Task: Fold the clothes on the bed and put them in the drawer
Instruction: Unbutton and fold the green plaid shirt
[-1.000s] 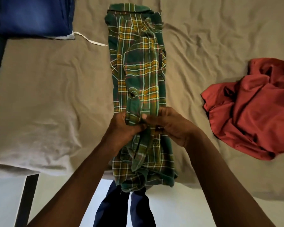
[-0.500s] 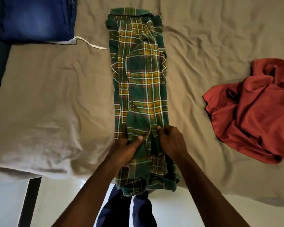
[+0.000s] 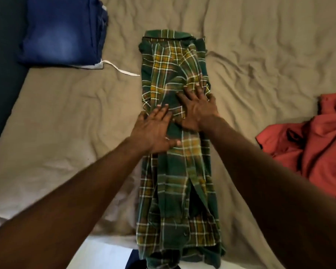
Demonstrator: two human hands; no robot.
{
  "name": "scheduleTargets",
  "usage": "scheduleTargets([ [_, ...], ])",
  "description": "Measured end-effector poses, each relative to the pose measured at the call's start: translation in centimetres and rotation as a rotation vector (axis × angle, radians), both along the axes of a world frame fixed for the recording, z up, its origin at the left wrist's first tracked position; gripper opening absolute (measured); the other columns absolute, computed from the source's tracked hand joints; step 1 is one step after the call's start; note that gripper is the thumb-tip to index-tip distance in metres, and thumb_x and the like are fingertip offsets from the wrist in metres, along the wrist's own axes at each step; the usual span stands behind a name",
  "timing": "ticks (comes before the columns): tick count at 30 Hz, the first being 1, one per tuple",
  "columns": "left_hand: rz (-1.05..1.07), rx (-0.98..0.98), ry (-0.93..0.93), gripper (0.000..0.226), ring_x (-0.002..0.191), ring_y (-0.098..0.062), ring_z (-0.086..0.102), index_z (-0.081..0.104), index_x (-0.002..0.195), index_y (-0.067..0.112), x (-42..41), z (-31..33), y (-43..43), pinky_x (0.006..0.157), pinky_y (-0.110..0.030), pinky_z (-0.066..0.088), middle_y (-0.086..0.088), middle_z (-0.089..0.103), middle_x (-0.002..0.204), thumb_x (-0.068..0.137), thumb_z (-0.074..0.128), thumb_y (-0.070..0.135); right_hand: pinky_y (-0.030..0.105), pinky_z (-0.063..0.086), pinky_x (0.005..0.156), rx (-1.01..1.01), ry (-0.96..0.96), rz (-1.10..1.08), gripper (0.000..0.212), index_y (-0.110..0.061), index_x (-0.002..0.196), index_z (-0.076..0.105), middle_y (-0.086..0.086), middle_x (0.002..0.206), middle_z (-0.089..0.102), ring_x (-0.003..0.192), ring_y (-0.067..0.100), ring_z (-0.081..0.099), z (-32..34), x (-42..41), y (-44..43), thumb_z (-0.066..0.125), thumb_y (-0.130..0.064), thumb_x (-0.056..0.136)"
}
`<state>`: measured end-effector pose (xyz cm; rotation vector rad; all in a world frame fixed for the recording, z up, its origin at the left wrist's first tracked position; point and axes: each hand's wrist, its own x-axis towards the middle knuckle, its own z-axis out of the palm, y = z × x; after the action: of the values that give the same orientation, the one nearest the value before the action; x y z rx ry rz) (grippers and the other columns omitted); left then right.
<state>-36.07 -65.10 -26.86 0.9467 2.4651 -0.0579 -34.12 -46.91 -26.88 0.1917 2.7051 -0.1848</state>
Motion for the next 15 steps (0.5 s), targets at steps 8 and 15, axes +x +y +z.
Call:
scheduleTargets([
  [8, 0.775, 0.437, -0.068, 0.08, 0.134, -0.036, 0.046, 0.038, 0.149, 0.016, 9.0, -0.6, -4.8, 0.108, -0.045, 0.045, -0.015, 0.041, 0.15, 0.086, 0.071, 0.054, 0.059, 0.038, 0.111, -0.398, 0.148, -0.727, 0.116, -0.026, 0.16, 0.01, 0.016, 0.159, 0.026, 0.144, 0.04, 0.03, 0.9, 11.8, -4.9, 0.076, -0.066, 0.073],
  [15, 1.027, 0.232, -0.563, 0.048, 0.101, -0.022, 0.071, 0.07, 0.106, 0.03, 18.6, 3.1, -9.4, 0.09, -0.037, 0.056, 0.01, 0.075, 0.102, 0.071, 0.081, 0.062, 0.051, 0.053, 0.097, -0.631, -0.253, -1.093, 0.067, -0.026, 0.126, 0.064, 0.005, 0.118, 0.072, 0.105, 0.032, 0.068, 2.5, 24.7, -9.7, 0.082, -0.062, 0.072],
])
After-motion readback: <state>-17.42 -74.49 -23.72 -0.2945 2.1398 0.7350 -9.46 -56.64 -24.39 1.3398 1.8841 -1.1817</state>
